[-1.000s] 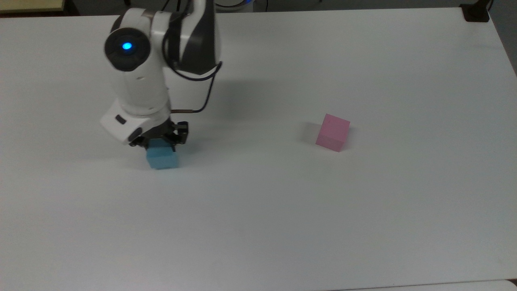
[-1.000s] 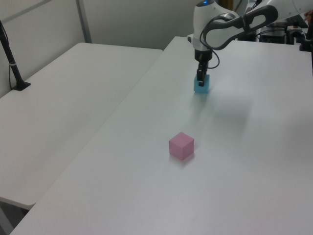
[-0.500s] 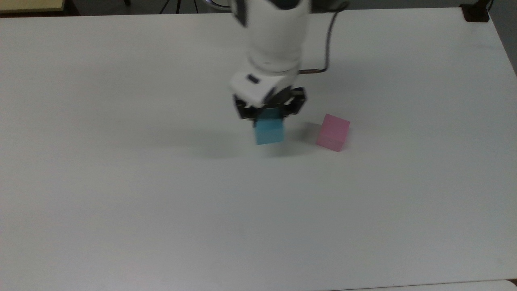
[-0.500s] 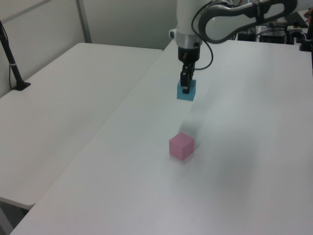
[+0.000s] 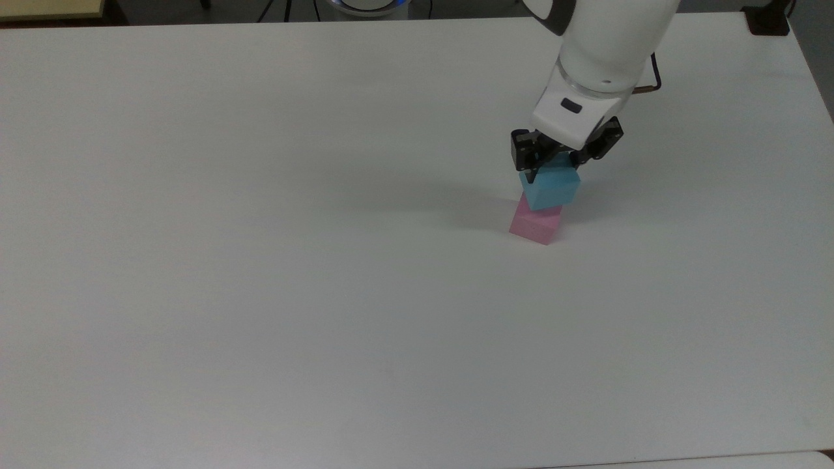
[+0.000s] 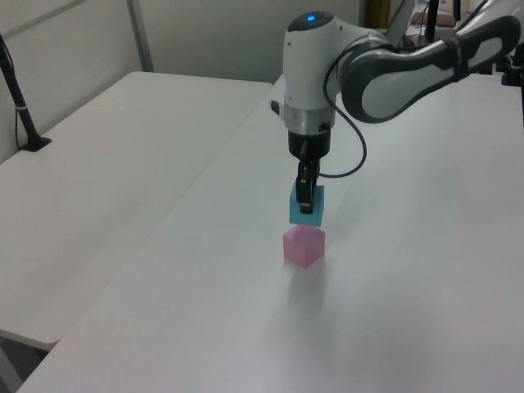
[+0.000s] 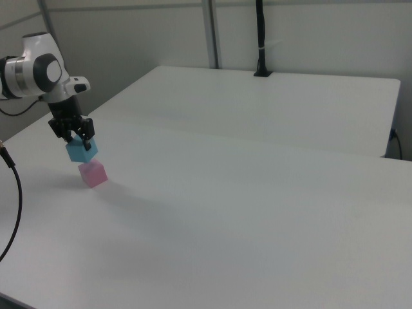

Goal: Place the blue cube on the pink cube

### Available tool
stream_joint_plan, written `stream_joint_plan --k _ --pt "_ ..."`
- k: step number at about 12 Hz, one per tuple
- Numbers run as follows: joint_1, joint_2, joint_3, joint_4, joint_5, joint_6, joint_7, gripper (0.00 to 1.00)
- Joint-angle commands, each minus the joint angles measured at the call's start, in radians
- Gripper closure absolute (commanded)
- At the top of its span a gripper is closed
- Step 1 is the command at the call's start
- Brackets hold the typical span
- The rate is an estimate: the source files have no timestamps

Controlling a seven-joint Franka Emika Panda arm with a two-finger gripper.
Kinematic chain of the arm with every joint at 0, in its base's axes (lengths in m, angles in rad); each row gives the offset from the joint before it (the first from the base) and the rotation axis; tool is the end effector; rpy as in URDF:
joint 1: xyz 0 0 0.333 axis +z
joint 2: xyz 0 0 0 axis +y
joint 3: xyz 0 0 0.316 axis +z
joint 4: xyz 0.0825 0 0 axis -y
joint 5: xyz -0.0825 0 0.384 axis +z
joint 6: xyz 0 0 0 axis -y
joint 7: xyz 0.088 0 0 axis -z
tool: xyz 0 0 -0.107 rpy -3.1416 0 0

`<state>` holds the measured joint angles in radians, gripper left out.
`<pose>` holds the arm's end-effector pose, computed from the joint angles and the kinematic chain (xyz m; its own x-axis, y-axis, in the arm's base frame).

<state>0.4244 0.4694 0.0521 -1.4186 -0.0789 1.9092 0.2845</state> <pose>0.6251 0.3093 0.4314 0.9770 0.2105 0.0349 0.2090 -0.9770 0.0433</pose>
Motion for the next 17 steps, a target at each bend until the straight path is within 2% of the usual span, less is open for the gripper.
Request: stream_joint_plan --k 1,3,7,8,9,11,13,15,17 --pt "0.04 0.049 -0.02 0.043 -0.001 0.026 0.024 0.7" --pt "0.054 0.055 -0.02 0.043 -0.004 0.039 0.024 0.62" --pt "0.043 0.094 -0.031 0.038 -0.027 0.068 0.019 0.59" --pt "0.039 0.094 -0.031 0.038 -0.028 0.068 0.018 0.49" --pt "0.034 0.094 -0.031 0.038 -0.028 0.068 0.018 0.01" --pt "0.031 0.077 -0.032 0.039 -0.024 0.053 0.013 0.0" --pt "0.011 -0.015 -0.032 0.032 -0.015 0.002 0.005 0.0" --pt "-0.028 -0.104 -0.031 0.029 -0.01 -0.158 -0.071 0.0" --pt "-0.083 -0.21 -0.031 -0.025 -0.01 -0.257 -0.091 0.0"
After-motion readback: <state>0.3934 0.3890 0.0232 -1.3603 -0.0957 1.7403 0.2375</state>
